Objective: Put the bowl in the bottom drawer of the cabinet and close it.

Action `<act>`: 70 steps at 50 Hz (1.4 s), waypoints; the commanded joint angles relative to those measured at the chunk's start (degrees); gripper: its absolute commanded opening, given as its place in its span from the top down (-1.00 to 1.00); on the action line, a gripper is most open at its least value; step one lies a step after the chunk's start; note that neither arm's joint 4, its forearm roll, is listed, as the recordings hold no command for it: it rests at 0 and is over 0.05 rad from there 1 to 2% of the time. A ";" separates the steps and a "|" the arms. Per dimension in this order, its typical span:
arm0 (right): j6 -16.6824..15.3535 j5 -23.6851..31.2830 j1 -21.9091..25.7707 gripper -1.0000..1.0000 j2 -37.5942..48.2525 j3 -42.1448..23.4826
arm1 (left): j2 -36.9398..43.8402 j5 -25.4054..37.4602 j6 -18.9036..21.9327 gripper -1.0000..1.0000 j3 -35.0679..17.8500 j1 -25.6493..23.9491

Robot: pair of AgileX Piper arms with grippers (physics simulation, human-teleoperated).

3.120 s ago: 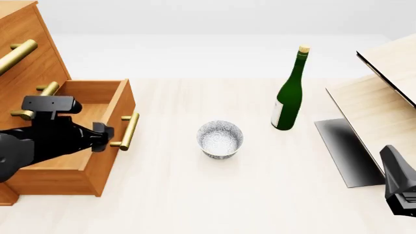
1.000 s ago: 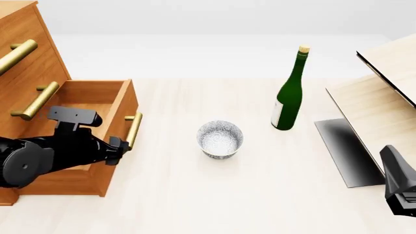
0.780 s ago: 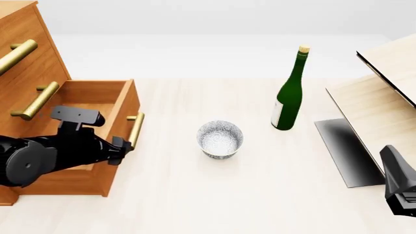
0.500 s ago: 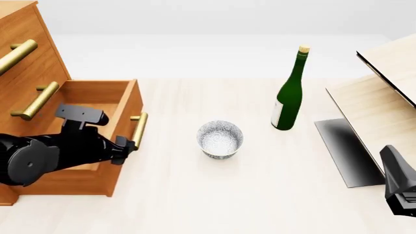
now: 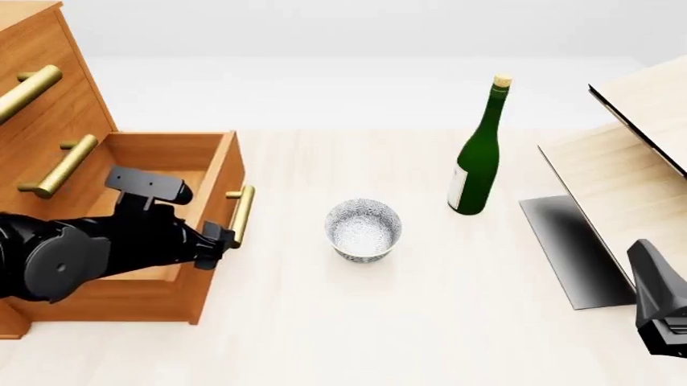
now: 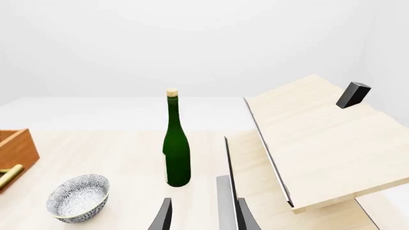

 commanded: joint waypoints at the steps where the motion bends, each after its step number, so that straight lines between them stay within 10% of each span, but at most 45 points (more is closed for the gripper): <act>1: -0.01 0.02 -0.03 -1.00 -0.09 0.02 | -4.02 4.44 -0.43 -1.00 -0.90 -0.48; 70: -0.01 0.03 -0.03 -1.00 -0.11 0.02 | -15.06 10.43 1.85 -1.00 -0.09 -0.10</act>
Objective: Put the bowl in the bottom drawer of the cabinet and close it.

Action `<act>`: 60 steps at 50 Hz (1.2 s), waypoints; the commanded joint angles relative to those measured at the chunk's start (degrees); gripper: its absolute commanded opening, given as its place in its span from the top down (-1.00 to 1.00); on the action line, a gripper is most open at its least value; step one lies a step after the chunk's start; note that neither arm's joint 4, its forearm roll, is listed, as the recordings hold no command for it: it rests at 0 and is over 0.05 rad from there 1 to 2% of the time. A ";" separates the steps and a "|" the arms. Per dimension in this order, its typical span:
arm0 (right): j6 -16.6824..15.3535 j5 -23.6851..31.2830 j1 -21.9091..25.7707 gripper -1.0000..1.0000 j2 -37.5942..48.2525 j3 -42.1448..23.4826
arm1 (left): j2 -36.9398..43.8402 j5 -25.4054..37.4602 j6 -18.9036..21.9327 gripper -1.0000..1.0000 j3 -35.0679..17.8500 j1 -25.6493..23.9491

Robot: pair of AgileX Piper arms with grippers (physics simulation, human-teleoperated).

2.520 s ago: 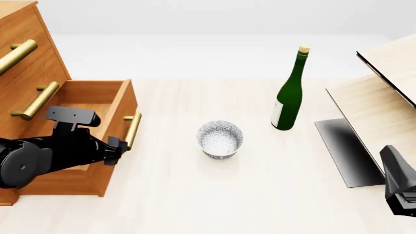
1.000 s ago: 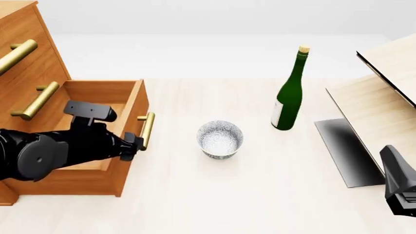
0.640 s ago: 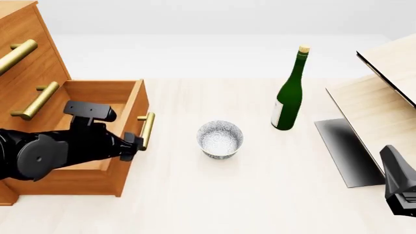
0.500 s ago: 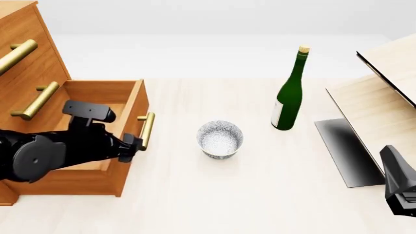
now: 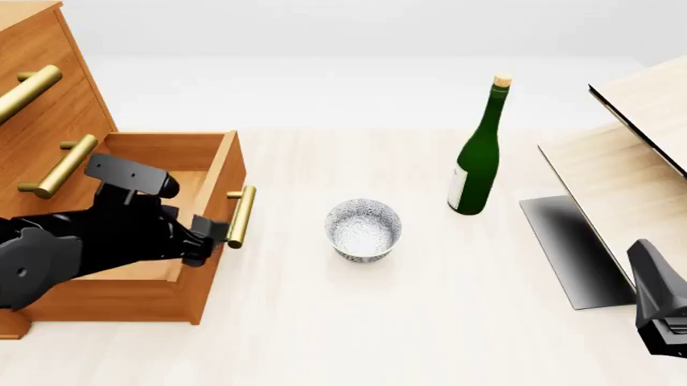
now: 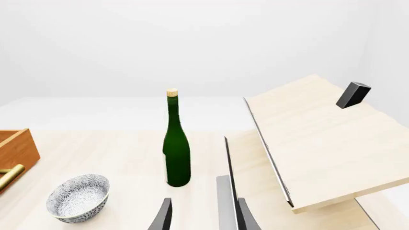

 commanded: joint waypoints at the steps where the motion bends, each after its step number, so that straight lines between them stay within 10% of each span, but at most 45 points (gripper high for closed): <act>1: -0.01 0.03 -0.03 -1.00 -0.11 0.02 | -7.72 6.71 -0.26 -1.00 -0.30 0.78; 60: -0.01 0.03 -0.03 -1.00 -0.10 0.02 | -14.39 9.22 -2.12 -1.00 -6.03 -2.19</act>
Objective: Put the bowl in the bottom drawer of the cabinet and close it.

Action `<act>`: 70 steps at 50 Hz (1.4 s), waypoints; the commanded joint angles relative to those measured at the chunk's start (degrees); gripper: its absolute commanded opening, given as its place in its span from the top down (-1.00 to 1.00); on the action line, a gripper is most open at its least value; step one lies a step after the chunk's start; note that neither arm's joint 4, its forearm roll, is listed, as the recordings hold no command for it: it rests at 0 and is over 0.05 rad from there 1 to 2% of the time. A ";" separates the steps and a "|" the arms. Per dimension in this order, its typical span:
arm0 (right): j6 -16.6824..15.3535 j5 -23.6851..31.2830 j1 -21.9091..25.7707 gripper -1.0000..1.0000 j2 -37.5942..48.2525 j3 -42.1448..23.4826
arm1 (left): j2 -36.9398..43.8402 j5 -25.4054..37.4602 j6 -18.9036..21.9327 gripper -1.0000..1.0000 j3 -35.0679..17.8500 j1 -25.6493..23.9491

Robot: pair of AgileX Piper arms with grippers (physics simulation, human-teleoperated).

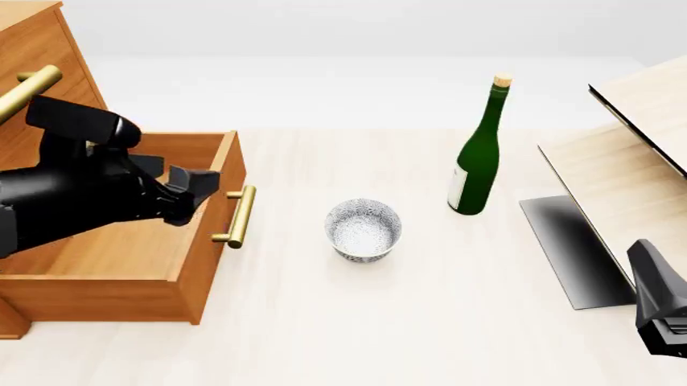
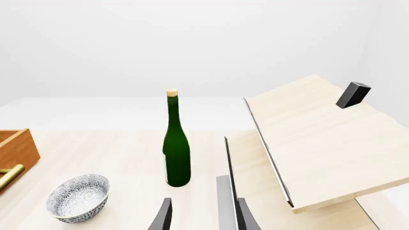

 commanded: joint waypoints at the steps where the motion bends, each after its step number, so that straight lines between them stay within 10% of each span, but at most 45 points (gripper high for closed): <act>1: 0.00 0.02 -0.02 -1.00 -0.07 0.01 | -3.25 3.02 -0.22 -1.00 -0.11 0.13; 70: -0.01 0.02 -0.02 -1.00 -0.06 0.01 | 7.26 5.48 -0.96 -1.00 -8.19 -7.20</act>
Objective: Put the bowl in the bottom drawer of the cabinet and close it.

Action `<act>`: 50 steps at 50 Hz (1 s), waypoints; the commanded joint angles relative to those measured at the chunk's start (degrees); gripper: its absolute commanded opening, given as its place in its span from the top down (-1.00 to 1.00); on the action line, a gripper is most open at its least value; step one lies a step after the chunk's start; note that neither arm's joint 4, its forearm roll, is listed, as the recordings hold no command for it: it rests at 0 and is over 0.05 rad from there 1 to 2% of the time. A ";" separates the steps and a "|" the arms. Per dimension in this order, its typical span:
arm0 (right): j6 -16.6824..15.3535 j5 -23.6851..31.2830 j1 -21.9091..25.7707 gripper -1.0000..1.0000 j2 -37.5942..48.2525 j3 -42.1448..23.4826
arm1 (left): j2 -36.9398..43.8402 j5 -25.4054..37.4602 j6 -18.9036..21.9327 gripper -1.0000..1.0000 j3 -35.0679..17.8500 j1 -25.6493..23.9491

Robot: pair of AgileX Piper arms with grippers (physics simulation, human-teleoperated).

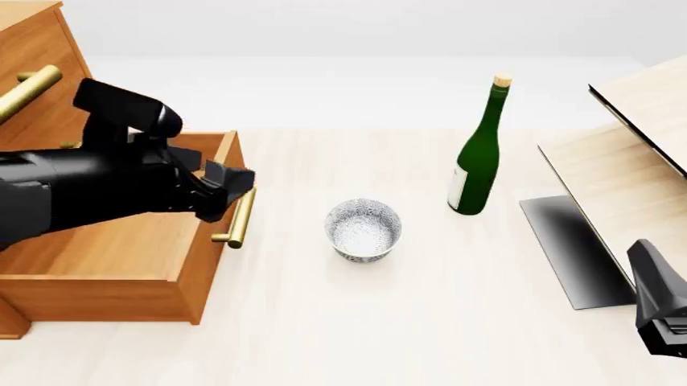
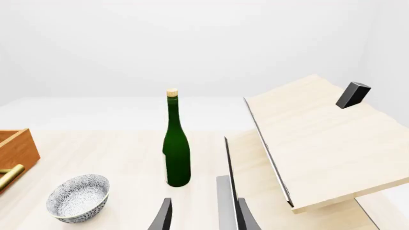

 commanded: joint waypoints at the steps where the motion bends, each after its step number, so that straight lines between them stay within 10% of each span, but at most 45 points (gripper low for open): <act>1: 0.00 0.01 0.00 -1.00 -0.03 0.00 | 3.29 2.09 -1.01 -1.00 -3.00 -0.66; 50: 0.01 0.01 -0.01 -1.00 -0.02 0.00 | 10.54 9.12 -1.76 -1.00 -14.26 -4.72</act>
